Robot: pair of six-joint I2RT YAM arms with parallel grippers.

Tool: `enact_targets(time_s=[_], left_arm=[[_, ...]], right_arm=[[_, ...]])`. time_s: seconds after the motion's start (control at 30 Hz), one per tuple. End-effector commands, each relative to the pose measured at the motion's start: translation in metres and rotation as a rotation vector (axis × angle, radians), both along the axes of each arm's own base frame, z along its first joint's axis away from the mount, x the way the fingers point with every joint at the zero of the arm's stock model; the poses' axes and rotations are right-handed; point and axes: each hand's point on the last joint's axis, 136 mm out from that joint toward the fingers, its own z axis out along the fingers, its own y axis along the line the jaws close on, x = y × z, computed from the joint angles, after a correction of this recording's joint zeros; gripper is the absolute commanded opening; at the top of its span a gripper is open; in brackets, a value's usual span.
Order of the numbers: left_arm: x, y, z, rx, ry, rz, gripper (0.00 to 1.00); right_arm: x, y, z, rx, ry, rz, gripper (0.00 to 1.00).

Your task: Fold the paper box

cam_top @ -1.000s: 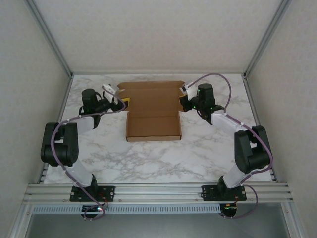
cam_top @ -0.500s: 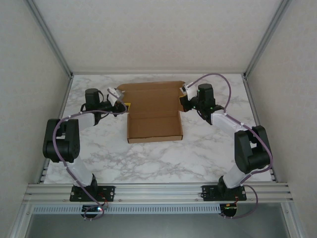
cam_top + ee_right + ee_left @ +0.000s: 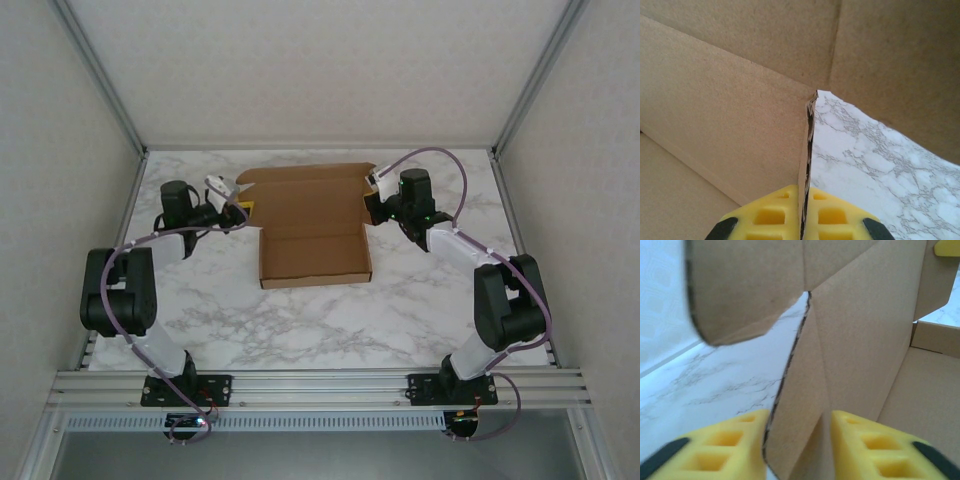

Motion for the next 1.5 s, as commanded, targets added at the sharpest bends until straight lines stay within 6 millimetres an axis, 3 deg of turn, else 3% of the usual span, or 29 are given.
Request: enact_targets(time_s=[0.0,0.1,0.13,0.17,0.33,0.53,0.7,0.87,1.1,1.2,1.47], left_arm=[[0.002,-0.007,0.013,0.014,-0.039,-0.004,0.25],[0.004,-0.011,0.022,-0.018,-0.052,0.027,0.14],[0.005,-0.013,0.027,-0.038,-0.051,0.043,0.03],[0.011,-0.012,0.032,-0.063,-0.046,0.108,0.00],[0.021,-0.018,0.050,-0.163,-0.013,0.290,0.00],[0.016,-0.034,0.048,-0.217,0.020,0.548,0.00],[0.021,-0.035,0.048,-0.417,0.151,0.800,0.00],[0.024,-0.033,0.047,-0.438,0.146,1.011,0.00],[0.025,-0.043,0.035,-0.528,0.184,1.132,0.00],[0.022,-0.052,0.034,-0.521,0.184,1.104,0.00],[-0.003,-0.048,0.036,-0.574,0.181,1.023,0.00]], right_arm=[[-0.002,-0.006,0.005,-0.025,0.005,-0.019,0.00],[0.002,-0.010,0.007,-0.003,-0.001,-0.073,0.00],[0.005,-0.012,0.007,0.001,-0.007,-0.105,0.00],[0.007,-0.011,0.007,0.002,-0.009,-0.135,0.00],[0.013,-0.009,0.003,-0.022,-0.017,-0.270,0.00],[0.023,-0.033,0.010,0.097,0.029,-0.603,0.00],[0.022,-0.034,0.019,0.203,0.083,-0.802,0.00],[0.020,-0.028,0.026,0.240,0.072,-0.882,0.00],[0.019,-0.018,0.024,0.252,0.074,-0.918,0.00],[0.019,-0.016,0.023,0.248,0.060,-0.891,0.00],[0.006,-0.007,0.027,0.311,0.008,-0.752,0.00]])
